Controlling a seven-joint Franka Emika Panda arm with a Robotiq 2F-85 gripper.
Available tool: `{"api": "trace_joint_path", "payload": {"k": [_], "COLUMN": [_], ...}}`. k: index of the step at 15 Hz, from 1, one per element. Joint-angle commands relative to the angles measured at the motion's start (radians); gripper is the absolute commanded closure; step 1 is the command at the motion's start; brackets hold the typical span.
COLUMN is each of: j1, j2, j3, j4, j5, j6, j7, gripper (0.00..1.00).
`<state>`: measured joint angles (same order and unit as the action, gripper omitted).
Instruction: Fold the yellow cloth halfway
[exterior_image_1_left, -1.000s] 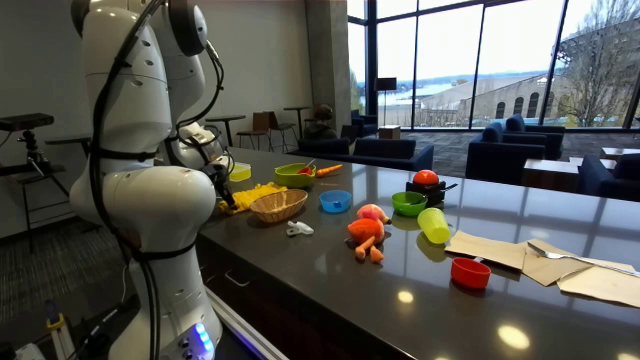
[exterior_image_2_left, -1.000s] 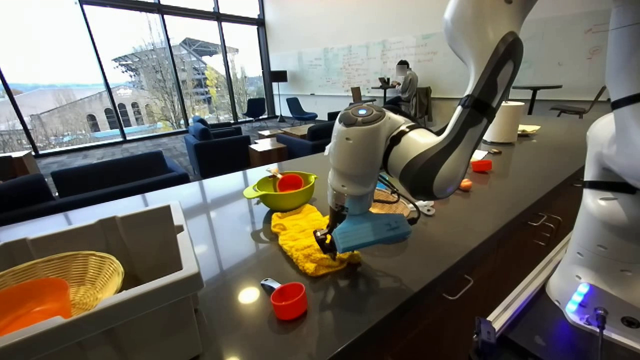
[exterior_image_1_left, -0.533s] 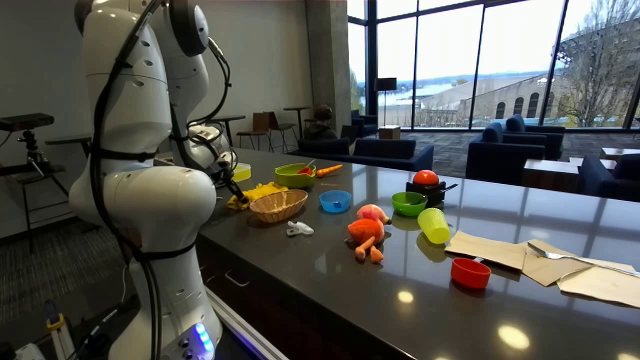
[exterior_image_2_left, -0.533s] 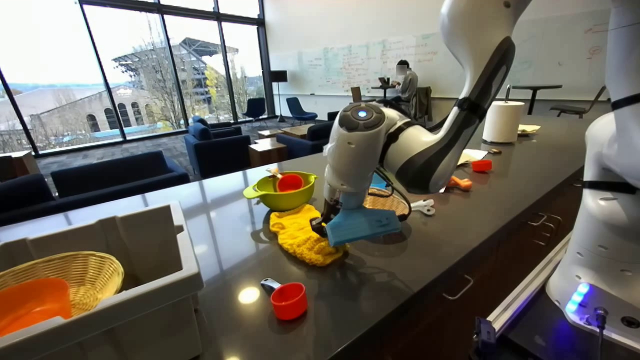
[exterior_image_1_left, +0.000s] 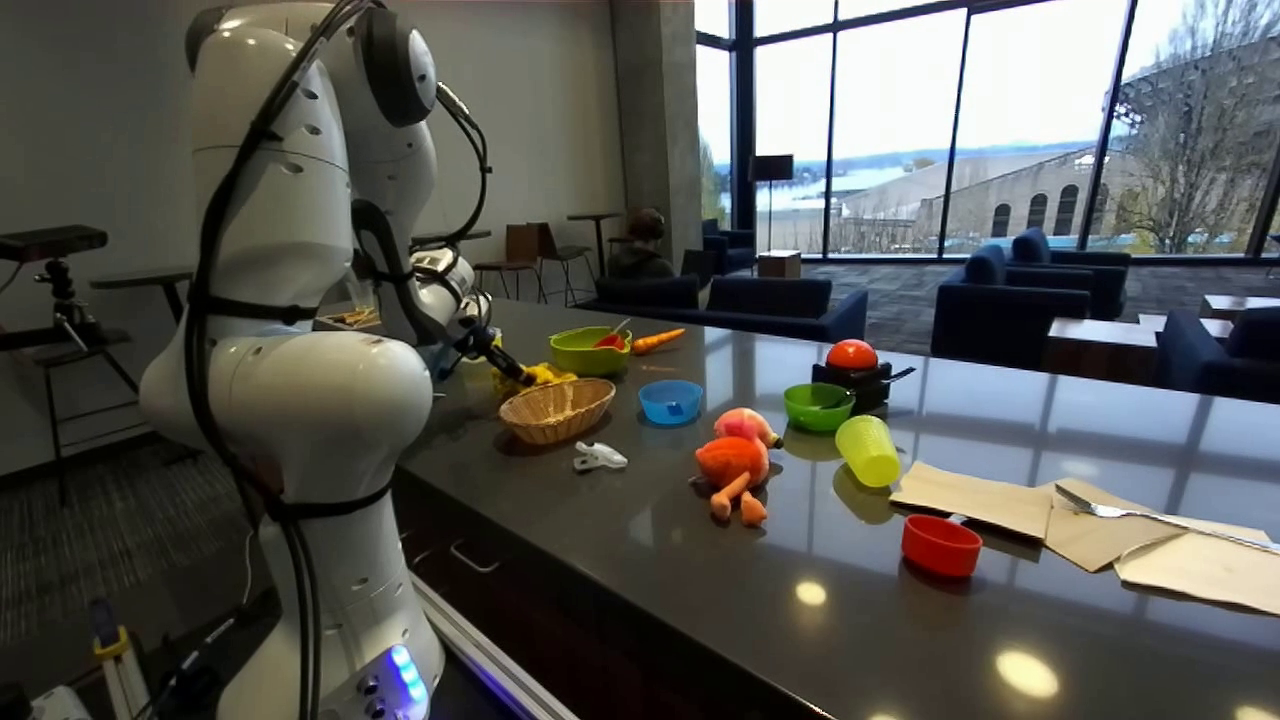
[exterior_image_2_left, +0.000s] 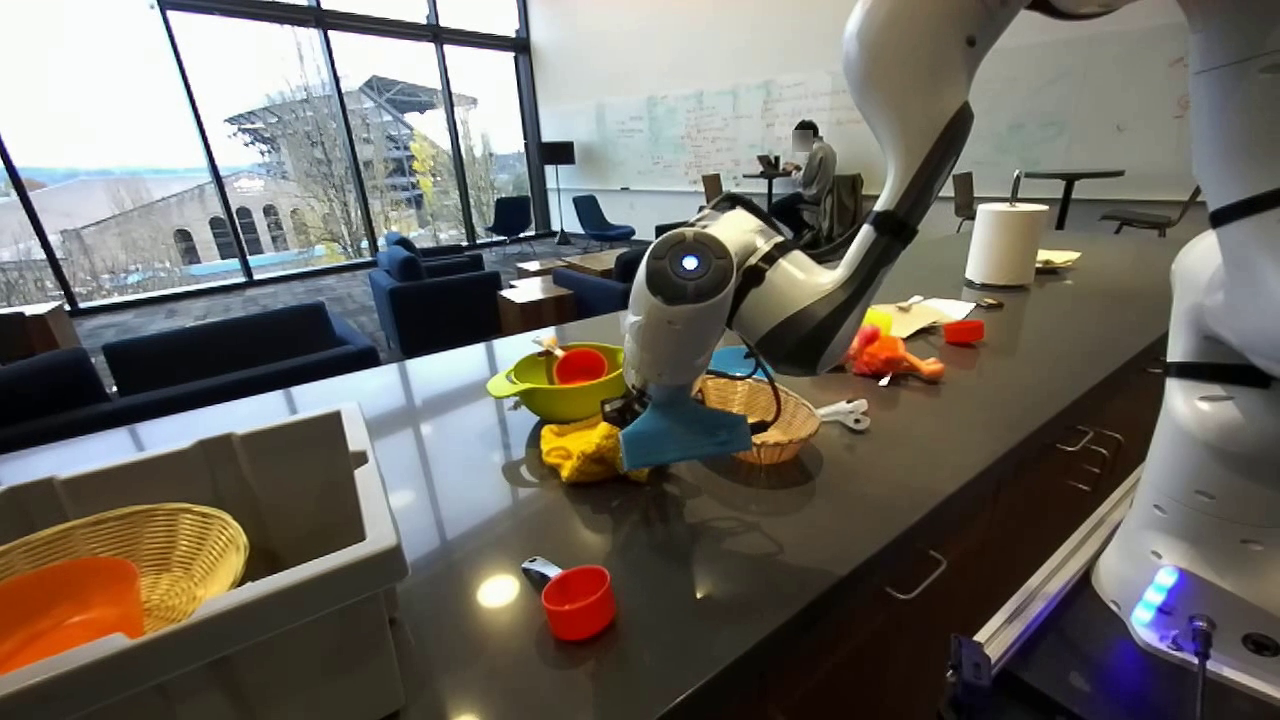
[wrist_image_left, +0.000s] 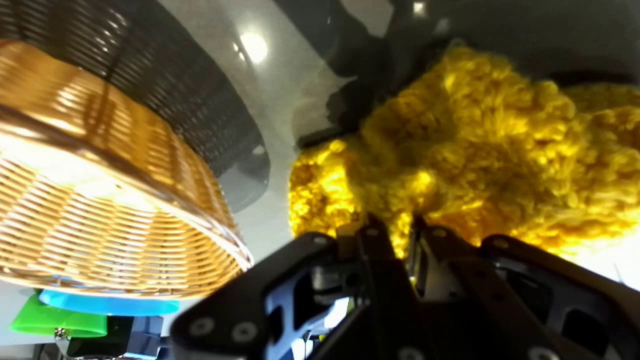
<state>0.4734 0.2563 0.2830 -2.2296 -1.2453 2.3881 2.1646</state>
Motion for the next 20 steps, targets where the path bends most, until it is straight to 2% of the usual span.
{"api": "trace_joint_path", "payload": {"k": [1, 9, 10, 12, 13, 15, 16, 18, 20], "j1": [0.0, 0.032, 0.038, 0.05, 0.056, 0.041, 0.035, 0.029, 0.022], "j2": [0.065, 0.229, 0.252, 0.28, 0.294, 0.298, 0.309, 0.328, 0.341], "j3": [0.013, 0.02, 0.021, 0.017, 0.014, 0.012, 0.012, 0.005, 0.001], "j4": [0.07, 0.194, 0.215, 0.247, 0.267, 0.346, 0.386, 0.451, 0.504], "j5": [-0.061, -0.067, -0.063, -0.079, -0.089, -0.059, -0.041, -0.031, -0.02], "j6": [-0.07, -0.205, -0.227, -0.271, -0.292, -0.332, -0.343, -0.347, -0.349], "j7": [0.068, 0.1, 0.094, 0.091, 0.093, 0.022, 0.0, -0.035, -0.072], "gripper": [0.97, 0.97, 0.94, 0.63, 0.8, 0.51, 0.42, 0.38, 0.26]}}
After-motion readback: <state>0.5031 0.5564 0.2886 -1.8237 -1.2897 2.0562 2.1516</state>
